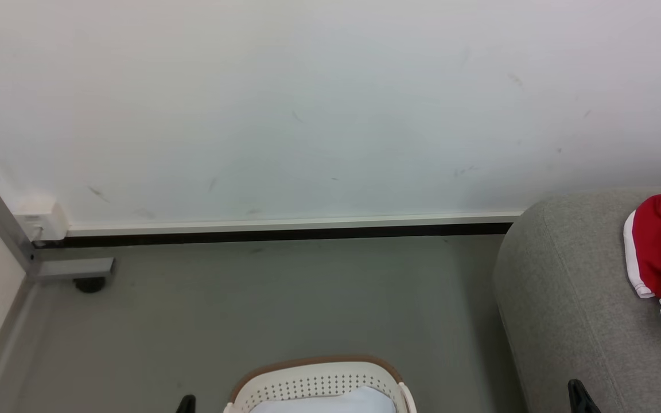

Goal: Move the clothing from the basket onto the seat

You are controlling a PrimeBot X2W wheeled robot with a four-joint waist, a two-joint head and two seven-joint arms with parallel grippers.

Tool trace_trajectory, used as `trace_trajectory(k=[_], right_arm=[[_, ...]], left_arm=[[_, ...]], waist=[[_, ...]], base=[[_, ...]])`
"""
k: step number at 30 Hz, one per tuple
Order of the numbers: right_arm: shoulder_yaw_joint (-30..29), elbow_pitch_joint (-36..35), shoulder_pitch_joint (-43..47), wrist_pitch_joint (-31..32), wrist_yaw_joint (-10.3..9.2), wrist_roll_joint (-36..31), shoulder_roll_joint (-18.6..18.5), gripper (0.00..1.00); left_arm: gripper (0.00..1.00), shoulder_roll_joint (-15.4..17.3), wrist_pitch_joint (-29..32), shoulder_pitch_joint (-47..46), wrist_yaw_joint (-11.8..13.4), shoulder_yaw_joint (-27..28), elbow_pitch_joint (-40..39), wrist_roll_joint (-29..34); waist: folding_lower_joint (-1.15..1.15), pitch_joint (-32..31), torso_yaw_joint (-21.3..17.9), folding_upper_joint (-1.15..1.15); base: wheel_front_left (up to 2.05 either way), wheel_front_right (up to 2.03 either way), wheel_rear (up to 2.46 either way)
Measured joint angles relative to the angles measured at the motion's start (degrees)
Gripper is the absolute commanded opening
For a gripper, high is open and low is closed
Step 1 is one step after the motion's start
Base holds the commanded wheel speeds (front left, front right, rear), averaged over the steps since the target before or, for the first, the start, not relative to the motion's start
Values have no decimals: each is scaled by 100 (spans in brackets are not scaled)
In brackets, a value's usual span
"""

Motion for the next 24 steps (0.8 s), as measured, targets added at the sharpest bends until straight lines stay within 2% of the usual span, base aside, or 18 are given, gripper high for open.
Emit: trace_trajectory(k=[24], right_arm=[[-205, -115, -212, 632, 0, 2310, 4, 0]], left_arm=[[0, 1, 621, -236, -51, 266, -189, -2390]], waist=[[0, 92, 35, 0]], base=[[0, 0, 0]])
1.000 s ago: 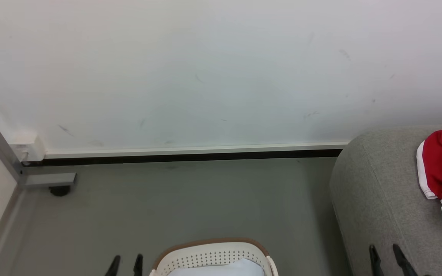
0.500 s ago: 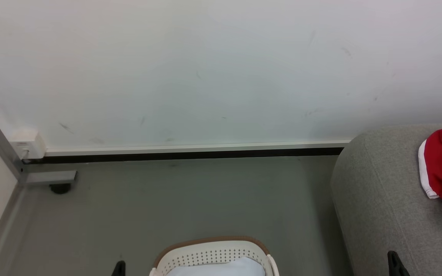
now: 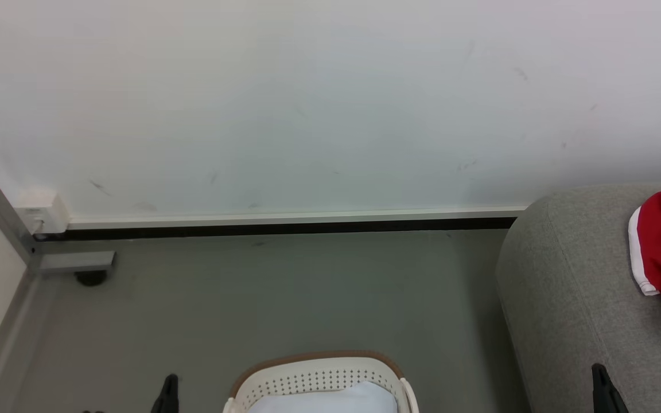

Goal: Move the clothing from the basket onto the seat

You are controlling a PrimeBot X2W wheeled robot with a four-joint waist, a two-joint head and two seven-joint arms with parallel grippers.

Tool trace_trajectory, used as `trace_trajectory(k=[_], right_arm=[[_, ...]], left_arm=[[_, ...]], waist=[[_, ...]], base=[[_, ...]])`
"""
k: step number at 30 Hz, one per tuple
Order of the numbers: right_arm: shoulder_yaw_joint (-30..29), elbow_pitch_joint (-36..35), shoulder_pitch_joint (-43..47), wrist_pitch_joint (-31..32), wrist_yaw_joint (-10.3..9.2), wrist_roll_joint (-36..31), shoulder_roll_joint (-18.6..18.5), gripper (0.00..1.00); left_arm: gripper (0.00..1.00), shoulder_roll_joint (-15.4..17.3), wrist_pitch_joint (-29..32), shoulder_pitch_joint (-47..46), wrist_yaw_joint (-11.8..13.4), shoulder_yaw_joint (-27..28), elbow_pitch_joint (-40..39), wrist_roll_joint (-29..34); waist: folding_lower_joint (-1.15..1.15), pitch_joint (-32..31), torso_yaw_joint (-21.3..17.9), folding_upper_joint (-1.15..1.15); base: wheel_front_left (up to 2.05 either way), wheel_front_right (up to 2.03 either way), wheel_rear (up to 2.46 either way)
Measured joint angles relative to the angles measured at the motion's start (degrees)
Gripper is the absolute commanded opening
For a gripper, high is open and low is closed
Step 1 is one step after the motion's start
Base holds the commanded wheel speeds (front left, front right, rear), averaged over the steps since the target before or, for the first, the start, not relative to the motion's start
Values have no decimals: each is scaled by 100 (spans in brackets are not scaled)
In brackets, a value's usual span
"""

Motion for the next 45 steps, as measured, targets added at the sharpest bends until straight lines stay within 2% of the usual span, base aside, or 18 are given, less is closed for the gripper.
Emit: trace_trajectory(k=[24, 45], right_arm=[[-164, -121, -288, 477, 0, 1808, -2, 0], [-281, -208, -447, 825, 0, 3086, -7, 0]], left_arm=[[0, 2, 463, -250, -43, 218, -145, -1860], [0, 3, 813, -411, -67, 378, -250, -3112]], waist=[[0, 91, 36, 0], [0, 170, 67, 0]], base=[[0, 0, 0], [0, 0, 0]])
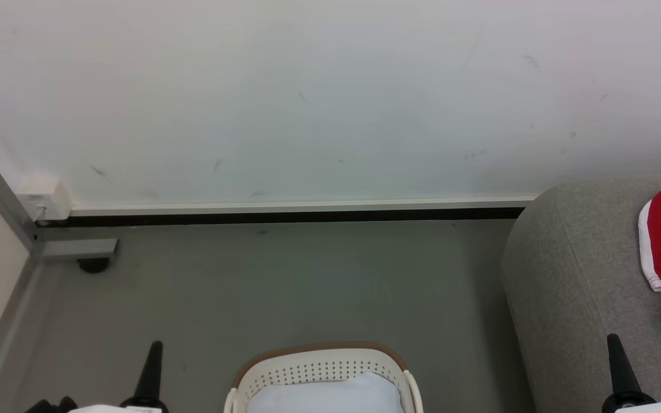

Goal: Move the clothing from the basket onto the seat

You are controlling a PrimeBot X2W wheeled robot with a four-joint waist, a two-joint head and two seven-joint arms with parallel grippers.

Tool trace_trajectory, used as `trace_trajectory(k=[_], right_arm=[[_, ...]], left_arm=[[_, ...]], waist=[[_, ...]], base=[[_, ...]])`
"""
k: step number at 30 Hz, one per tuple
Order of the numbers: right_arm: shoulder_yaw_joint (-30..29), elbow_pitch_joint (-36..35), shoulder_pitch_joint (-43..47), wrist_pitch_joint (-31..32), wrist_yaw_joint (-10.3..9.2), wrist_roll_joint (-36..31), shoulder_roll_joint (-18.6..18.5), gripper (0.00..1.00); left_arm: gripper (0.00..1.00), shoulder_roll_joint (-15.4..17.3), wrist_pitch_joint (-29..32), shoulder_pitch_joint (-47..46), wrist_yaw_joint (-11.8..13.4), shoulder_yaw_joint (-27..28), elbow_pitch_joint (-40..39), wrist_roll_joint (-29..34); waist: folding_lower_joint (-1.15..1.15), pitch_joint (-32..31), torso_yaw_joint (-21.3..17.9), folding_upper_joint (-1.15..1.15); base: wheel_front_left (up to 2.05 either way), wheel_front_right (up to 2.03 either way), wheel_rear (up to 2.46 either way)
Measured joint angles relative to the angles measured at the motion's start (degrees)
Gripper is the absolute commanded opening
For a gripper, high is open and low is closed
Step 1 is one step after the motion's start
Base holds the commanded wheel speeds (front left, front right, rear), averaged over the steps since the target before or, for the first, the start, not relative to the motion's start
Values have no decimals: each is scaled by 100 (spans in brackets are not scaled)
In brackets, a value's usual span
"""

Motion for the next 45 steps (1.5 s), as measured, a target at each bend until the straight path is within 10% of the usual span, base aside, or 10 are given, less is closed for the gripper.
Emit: trace_trajectory(k=[45], right_arm=[[-191, -125, -314, 549, 0, 2041, -10, 0]], left_arm=[[0, 11, 554, -294, -53, 255, -177, -2105]], waist=[[0, 171, 67, 0]], base=[[0, 0, 0]])
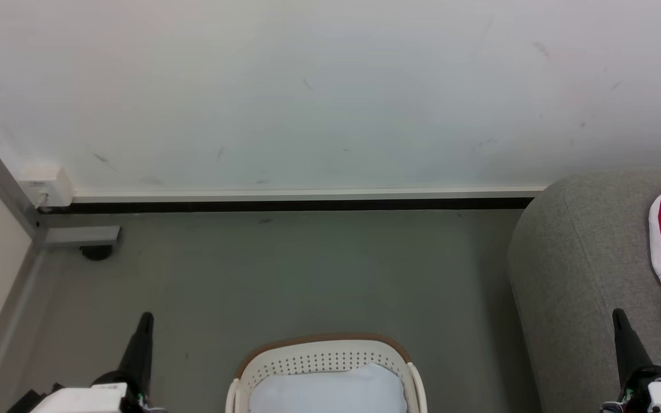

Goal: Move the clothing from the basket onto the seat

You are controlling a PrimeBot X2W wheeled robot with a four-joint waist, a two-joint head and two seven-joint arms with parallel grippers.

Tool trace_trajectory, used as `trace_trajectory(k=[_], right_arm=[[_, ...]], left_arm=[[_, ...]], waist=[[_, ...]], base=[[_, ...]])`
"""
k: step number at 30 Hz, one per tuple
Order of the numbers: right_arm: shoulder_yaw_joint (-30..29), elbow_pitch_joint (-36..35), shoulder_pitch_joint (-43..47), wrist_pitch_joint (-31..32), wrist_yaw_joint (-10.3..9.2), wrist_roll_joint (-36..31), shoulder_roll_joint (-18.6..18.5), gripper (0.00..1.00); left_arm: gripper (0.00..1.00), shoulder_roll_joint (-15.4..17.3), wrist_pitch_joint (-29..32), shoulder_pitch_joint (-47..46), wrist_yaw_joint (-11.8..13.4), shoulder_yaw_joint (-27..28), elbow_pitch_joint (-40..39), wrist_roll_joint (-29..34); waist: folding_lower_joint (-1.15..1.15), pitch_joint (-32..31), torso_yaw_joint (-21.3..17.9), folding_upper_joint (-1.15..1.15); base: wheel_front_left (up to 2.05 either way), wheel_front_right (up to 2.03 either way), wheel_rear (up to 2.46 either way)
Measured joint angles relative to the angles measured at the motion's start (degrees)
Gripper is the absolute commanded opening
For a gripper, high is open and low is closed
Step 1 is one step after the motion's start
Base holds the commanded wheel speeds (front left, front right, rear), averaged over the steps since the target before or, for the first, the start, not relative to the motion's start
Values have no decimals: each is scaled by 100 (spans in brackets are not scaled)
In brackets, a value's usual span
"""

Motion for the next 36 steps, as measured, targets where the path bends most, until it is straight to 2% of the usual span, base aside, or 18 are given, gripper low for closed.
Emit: trace_trajectory(k=[11, 36], right_arm=[[-35, -29, -40, 103, 0, 400, -3, 0], [-36, -31, -43, 103, 0, 405, -4, 0]], left_arm=[[0, 3, 101, -47, -16, 52, -30, -401], [0, 4, 101, -48, -23, 52, -32, -401]], waist=[[0, 40, 16, 0], [0, 39, 15, 0]], base=[[0, 0, 0], [0, 0, 0]])
